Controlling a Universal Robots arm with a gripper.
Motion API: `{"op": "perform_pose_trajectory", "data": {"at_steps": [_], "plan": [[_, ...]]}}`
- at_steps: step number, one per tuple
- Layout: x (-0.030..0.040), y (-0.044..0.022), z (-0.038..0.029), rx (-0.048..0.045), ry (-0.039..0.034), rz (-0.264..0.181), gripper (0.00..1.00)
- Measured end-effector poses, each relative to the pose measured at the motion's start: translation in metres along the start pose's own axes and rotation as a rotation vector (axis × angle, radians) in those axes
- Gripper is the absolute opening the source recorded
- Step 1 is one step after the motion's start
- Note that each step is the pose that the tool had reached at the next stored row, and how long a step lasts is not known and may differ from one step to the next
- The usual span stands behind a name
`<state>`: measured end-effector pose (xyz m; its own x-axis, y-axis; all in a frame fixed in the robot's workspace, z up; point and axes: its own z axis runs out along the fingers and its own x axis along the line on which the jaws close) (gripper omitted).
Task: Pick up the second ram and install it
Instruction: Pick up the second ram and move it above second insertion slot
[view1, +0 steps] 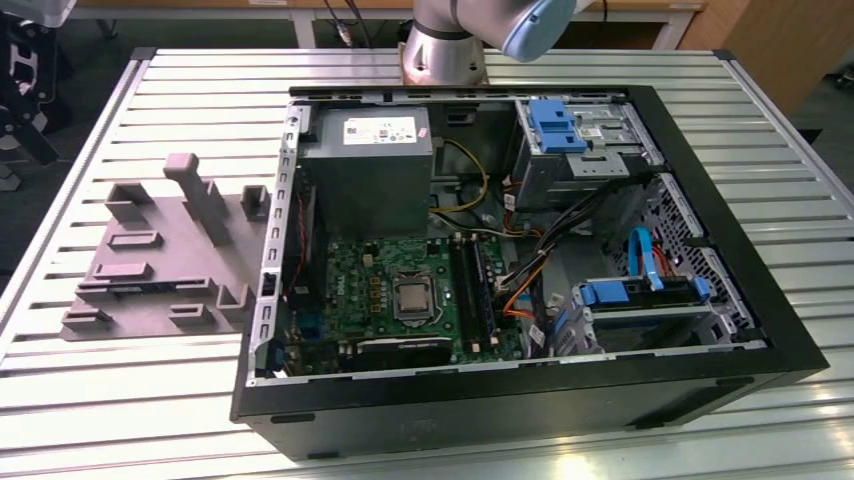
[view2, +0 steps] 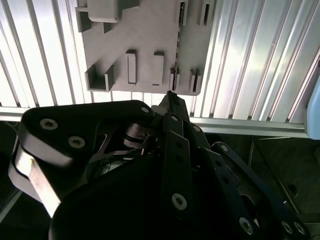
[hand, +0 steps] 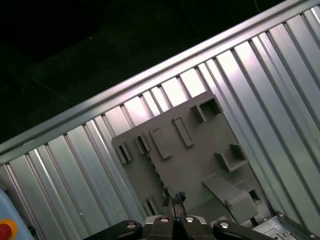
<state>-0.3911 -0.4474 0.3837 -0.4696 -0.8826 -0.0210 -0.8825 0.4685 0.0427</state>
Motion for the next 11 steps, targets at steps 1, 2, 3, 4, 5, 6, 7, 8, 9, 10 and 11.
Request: {"op": "perform_pose_trajectory", "data": {"at_steps": [1,2,3,4,5,6,7,8,9,10,11], "plan": [[0.0000,0.0000,0.0000,-0.0001,0.0002,-0.004,0.11],[0.0000,0.0000,0.0000,-0.0002,0.0003,-0.008,0.11],[0.0000,0.0000,0.0000,-0.0003,0.0005,-0.013,0.11],[0.0000,0.0000,0.0000,-0.0004,0.0007,-0.016,0.11],[0.0000,0.0000,0.0000,-0.0004,0.0008,-0.020,0.11],[0.0000,0.0000,0.0000,-0.0005,0.0010,-0.024,0.11],[0.0000,0.0001,0.0000,-0.0006,0.0012,-0.028,0.11],[0.0000,0.0001,0.0000,-0.0007,0.0013,-0.031,0.11],[0.0000,0.0001,0.0000,-0.0008,0.0015,-0.035,0.11],[0.0000,0.0001,0.0000,-0.0008,0.0016,-0.038,0.11],[0.0001,0.0001,0.0000,-0.0009,0.0018,-0.042,0.11]]}}
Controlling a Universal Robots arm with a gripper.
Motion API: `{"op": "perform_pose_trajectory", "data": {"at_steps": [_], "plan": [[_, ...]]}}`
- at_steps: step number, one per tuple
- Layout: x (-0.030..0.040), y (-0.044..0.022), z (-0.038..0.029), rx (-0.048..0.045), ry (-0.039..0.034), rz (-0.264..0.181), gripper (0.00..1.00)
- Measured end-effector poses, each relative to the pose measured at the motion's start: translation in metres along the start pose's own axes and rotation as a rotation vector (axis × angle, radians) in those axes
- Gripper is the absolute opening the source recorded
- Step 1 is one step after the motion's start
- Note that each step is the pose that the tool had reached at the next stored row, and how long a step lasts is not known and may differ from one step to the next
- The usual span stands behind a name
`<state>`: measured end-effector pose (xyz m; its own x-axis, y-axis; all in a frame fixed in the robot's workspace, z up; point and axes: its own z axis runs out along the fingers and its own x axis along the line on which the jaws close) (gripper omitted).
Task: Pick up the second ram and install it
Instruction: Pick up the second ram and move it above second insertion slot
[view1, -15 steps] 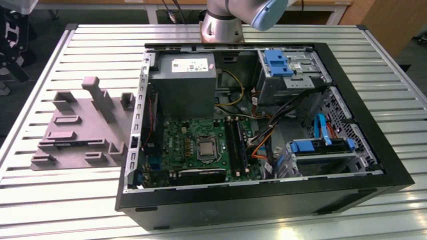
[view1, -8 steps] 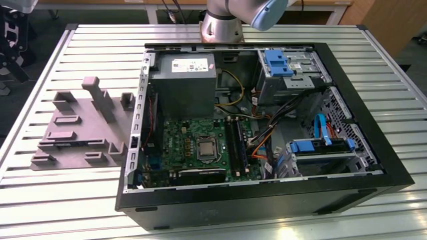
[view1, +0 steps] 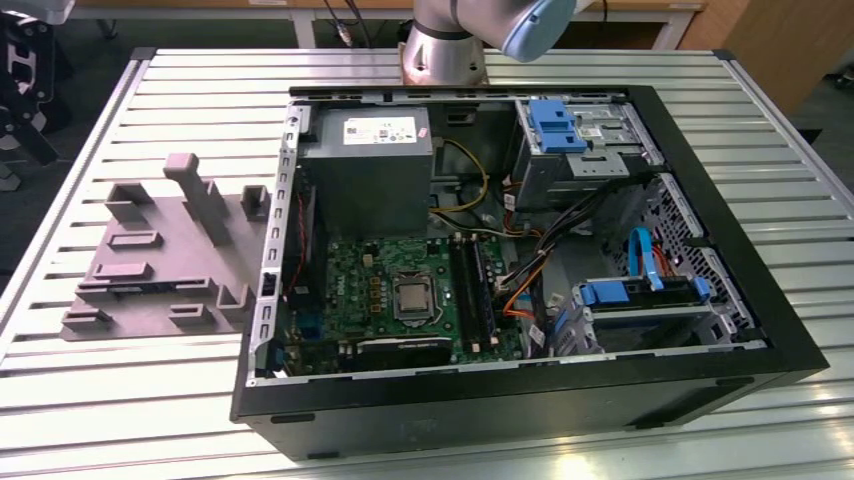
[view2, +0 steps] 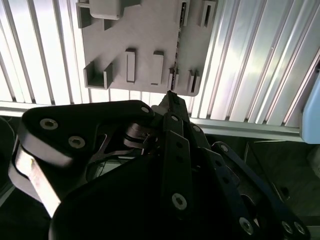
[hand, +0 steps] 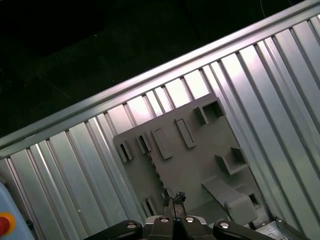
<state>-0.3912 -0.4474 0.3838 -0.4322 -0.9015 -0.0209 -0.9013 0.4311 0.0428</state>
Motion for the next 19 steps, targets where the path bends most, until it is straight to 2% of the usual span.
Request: {"op": "perform_pose_trajectory", "data": {"at_steps": [12,19], "plan": [[0.0002,0.0002,0.0001,-0.0009,0.0020,-0.048,0.11],[0.0007,0.0006,0.0008,-0.0028,0.0057,-0.133,0.11]]}}
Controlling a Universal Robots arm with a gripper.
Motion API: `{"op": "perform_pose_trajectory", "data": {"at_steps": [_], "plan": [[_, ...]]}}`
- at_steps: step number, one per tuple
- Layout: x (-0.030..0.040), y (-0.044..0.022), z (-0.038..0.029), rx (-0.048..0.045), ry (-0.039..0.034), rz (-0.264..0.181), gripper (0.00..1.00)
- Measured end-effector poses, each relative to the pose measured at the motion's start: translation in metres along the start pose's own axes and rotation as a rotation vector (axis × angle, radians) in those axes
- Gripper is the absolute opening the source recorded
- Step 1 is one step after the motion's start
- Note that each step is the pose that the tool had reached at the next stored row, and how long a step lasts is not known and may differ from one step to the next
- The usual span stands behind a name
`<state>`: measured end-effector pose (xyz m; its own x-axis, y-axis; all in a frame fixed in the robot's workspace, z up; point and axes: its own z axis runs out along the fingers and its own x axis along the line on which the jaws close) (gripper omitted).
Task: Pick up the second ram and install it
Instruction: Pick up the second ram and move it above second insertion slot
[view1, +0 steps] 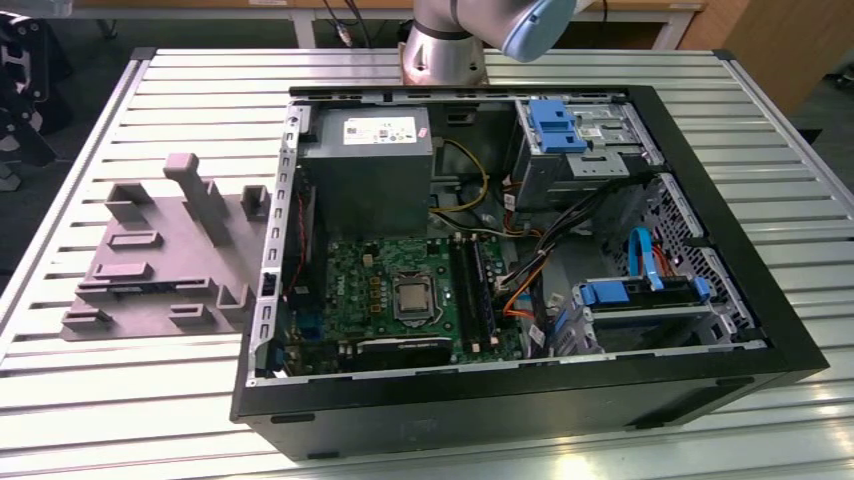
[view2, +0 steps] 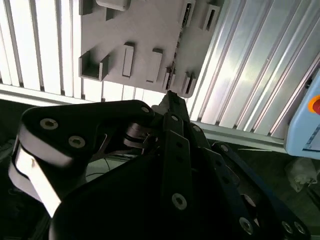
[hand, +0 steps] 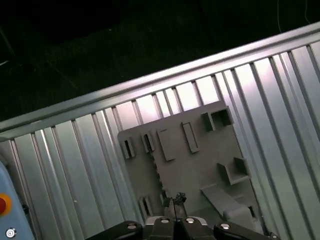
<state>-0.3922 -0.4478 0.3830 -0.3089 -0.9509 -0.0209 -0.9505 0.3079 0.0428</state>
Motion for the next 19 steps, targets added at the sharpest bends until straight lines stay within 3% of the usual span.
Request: {"op": "perform_pose_trajectory", "data": {"at_steps": [6,11,19], "plan": [[0.0000,0.0000,0.0018,-0.0027,-0.0015,-0.089,0.11],[0.0001,-0.0001,0.0029,-0.0043,0.0024,-0.190,0.11],[0.0001,-0.0001,0.0029,-0.0044,0.0025,-0.192,0.11]]}}
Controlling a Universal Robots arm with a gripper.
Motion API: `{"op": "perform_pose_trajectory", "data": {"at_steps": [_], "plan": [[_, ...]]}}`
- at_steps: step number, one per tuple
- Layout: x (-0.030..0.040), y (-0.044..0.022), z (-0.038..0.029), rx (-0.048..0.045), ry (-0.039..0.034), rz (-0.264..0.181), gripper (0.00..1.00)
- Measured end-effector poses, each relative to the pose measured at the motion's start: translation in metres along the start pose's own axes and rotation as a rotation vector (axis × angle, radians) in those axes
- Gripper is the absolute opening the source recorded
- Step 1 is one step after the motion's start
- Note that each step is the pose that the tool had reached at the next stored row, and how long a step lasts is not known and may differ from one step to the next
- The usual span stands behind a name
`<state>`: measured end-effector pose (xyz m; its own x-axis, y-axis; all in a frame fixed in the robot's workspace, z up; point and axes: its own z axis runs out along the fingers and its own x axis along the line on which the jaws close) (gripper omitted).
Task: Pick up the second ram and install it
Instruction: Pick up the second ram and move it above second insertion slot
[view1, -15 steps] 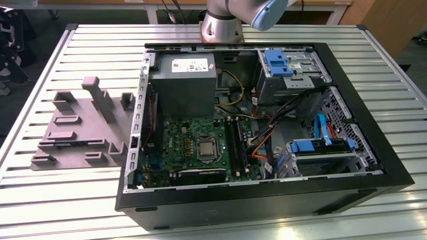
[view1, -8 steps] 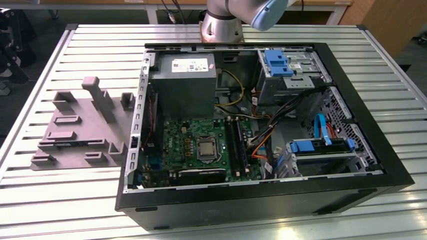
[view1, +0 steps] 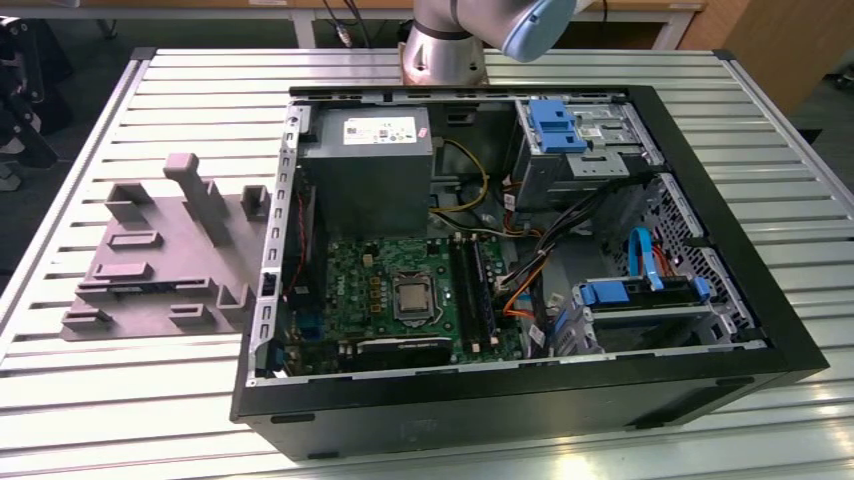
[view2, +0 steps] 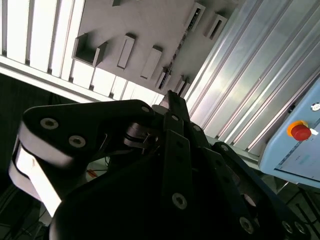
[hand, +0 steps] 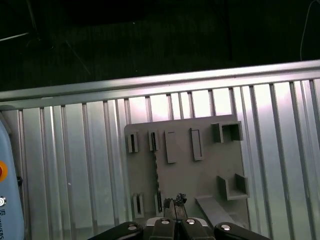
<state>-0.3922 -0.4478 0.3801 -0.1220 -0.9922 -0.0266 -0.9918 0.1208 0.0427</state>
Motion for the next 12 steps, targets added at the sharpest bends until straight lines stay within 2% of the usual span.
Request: {"op": "perform_pose_trajectory", "data": {"at_steps": [6,7,8,9,10,11,12], "plan": [[0.0000,0.0000,0.0000,0.0000,0.0000,0.000,0.11],[0.0000,0.0000,0.0000,0.0000,0.0000,0.000,0.17],[0.0000,0.0000,0.0000,0.0000,0.0000,0.000,0.17],[0.0000,0.0000,0.0000,0.0000,0.0001,0.000,0.24],[0.0000,0.0000,0.0000,-0.0001,0.0000,0.000,0.24],[0.0000,0.0000,0.0001,0.0000,0.0000,0.000,0.30],[0.0000,0.0000,0.0001,-0.0001,0.0001,0.000,0.30]]}}
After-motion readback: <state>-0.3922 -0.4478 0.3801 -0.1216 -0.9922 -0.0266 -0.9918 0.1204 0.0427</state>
